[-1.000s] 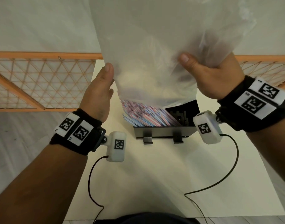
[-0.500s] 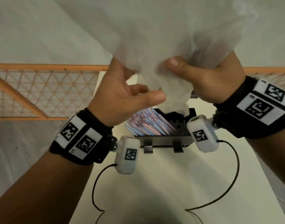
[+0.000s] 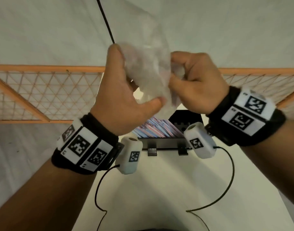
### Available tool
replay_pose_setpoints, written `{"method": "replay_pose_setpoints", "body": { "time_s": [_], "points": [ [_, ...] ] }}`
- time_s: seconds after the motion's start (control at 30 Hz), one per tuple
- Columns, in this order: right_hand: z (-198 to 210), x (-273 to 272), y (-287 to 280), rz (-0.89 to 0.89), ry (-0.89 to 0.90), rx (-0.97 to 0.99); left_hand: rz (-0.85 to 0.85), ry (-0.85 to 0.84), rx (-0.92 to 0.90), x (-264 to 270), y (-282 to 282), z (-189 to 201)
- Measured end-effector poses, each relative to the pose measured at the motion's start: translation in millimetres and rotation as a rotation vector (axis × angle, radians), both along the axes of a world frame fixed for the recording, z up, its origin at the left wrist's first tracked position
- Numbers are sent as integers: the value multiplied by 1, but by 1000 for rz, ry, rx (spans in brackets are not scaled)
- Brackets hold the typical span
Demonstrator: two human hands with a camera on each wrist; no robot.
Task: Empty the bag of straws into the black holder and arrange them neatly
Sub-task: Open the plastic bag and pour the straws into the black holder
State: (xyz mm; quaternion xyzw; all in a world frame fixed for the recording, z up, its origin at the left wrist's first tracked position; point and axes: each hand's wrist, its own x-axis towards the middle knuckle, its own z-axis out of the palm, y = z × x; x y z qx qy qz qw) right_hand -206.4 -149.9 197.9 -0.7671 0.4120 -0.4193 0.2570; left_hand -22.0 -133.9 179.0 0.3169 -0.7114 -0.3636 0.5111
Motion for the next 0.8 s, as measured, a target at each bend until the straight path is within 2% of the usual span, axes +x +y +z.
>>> {"method": "replay_pose_setpoints", "body": {
  "time_s": [0.03,0.13,0.2,0.23,0.3,0.37,0.47,0.53,0.6,0.7,0.8],
  "points": [
    [-2,5,3,29,-77,114,-11,-18,-53,0,0,-1],
    [-1,17,6,137,-275,311,-43,-232,-184,5,6,1],
    [-1,26,6,278,-350,399,26,-355,-213,8,11,3],
    [-2,30,5,347,-379,462,62,-359,-218,11,12,4],
    [-1,28,4,380,-383,614,143,-277,-209,20,9,4],
    [-1,14,2,338,-331,648,314,-214,-169,36,1,1],
    [-8,-16,1,68,-336,565,629,16,26,75,-11,-20],
    [-29,-39,2,-115,-122,475,803,164,156,98,-15,-38],
    [-58,-58,6,-192,177,505,897,181,293,112,-21,-58],
    [-92,-63,16,-221,401,623,881,136,504,111,-32,-93],
    [-115,-49,25,-244,624,602,847,9,680,96,-42,-122]
  ]
}}
